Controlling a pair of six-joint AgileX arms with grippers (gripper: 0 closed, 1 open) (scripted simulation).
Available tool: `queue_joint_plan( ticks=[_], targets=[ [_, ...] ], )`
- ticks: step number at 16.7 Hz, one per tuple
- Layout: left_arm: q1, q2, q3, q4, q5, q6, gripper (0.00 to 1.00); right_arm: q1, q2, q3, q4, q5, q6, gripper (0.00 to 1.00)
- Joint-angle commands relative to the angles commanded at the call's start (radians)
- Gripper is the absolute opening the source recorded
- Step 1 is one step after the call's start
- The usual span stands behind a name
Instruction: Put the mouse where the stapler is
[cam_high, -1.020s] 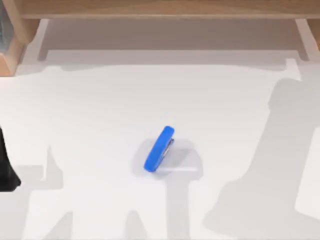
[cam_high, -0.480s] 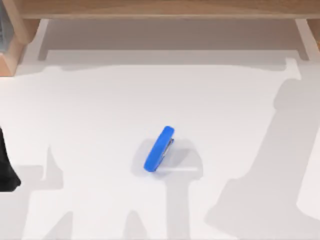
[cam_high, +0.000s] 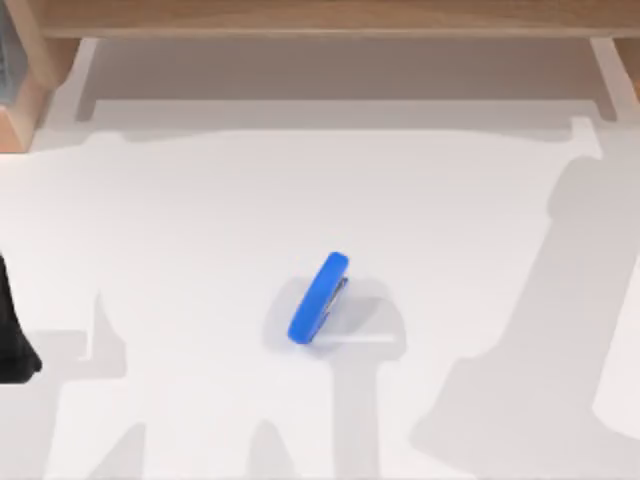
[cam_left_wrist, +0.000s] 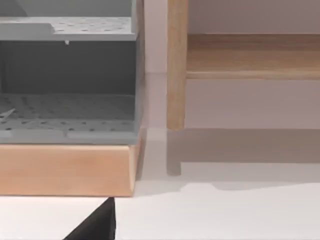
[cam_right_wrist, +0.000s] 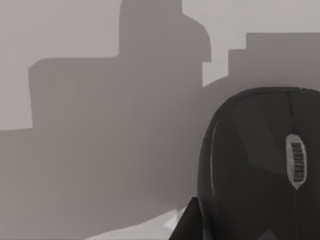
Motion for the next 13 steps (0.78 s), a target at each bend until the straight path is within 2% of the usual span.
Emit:
queue_joint_plan(
  ticks=[3, 4, 13],
  targets=[
    [0.000, 0.000, 0.000, 0.000, 0.000, 0.000, 1.00, 0.000, 0.000, 0.000, 0.000, 0.000, 0.000, 0.02],
    [0.000, 0.000, 0.000, 0.000, 0.000, 0.000, 1.00, 0.000, 0.000, 0.000, 0.000, 0.000, 0.000, 0.00],
    [0.000, 0.000, 0.000, 0.000, 0.000, 0.000, 1.00, 0.000, 0.000, 0.000, 0.000, 0.000, 0.001, 0.00]
  ],
)
